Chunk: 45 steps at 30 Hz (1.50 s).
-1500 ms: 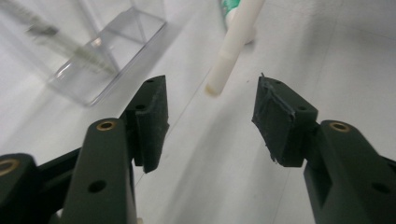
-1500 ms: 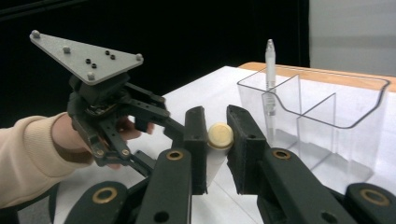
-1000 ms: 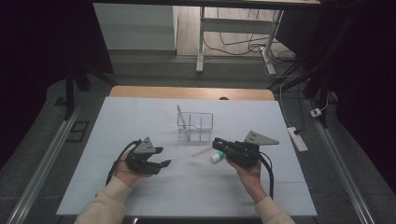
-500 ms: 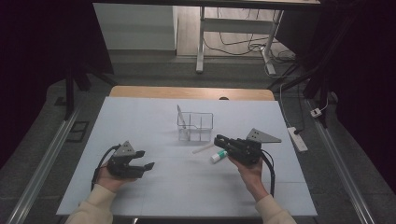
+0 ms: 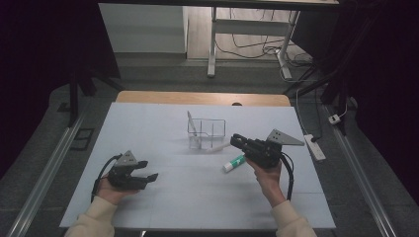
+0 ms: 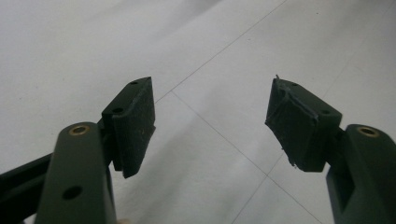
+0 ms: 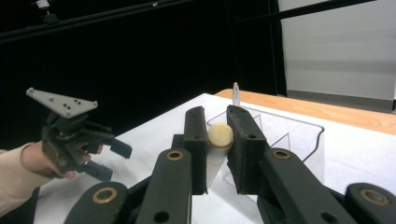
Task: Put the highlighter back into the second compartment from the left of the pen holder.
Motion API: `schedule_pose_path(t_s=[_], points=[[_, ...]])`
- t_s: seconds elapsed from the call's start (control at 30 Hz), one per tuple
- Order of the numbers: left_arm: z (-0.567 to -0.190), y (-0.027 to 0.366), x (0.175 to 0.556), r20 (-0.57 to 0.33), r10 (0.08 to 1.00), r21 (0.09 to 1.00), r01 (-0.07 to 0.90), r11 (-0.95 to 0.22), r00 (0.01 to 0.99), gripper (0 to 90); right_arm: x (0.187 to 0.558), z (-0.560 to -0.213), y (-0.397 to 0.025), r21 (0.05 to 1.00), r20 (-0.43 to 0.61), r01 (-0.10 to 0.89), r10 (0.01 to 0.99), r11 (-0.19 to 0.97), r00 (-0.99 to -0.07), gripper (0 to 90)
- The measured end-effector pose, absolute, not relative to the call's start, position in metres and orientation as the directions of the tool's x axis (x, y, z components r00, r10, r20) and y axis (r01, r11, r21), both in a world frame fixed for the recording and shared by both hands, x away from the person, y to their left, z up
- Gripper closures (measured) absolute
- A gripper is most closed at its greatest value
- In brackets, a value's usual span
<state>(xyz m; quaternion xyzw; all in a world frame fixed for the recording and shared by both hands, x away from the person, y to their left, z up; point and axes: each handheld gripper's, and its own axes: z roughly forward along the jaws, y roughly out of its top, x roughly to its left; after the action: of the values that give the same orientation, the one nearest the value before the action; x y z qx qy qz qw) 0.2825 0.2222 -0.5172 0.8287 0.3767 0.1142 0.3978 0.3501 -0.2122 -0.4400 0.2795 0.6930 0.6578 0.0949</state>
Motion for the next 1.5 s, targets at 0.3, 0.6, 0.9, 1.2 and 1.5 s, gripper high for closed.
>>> schedule_pose_path(t_s=[0.3, 0.6, 0.9, 1.2, 1.5], points=[[-0.518, 0.223, 0.283, -0.115, 0.714, 0.745, 0.535, -0.398, 0.691, 32.6, 0.362, -0.426, -0.209, 0.968, 0.227, 0.248, 0.527, -0.033, -0.819, 78.2], [-0.517, 0.223, 0.283, -0.119, 0.711, 0.747, 0.534, -0.395, 0.693, 32.3, 0.379, -0.408, -0.208, 0.971, 0.219, 0.238, 0.557, -0.041, -0.801, 78.1], [-0.517, 0.224, 0.284, -0.127, 0.709, 0.75, 0.535, -0.39, 0.694, 32.3, 0.398, -0.391, -0.203, 0.973, 0.202, 0.229, 0.581, -0.027, -0.789, 78.1], [-0.518, 0.225, 0.284, -0.131, 0.71, 0.75, 0.538, -0.385, 0.691, 32.1, 0.417, -0.388, -0.191, 0.968, 0.179, 0.249, 0.606, 0.032, -0.775, 78.1], [-0.518, 0.225, 0.285, -0.132, 0.711, 0.748, 0.541, -0.386, 0.69, 31.9, 0.429, -0.4, -0.176, 0.953, 0.174, 0.288, 0.609, 0.094, -0.774, 78.0]])
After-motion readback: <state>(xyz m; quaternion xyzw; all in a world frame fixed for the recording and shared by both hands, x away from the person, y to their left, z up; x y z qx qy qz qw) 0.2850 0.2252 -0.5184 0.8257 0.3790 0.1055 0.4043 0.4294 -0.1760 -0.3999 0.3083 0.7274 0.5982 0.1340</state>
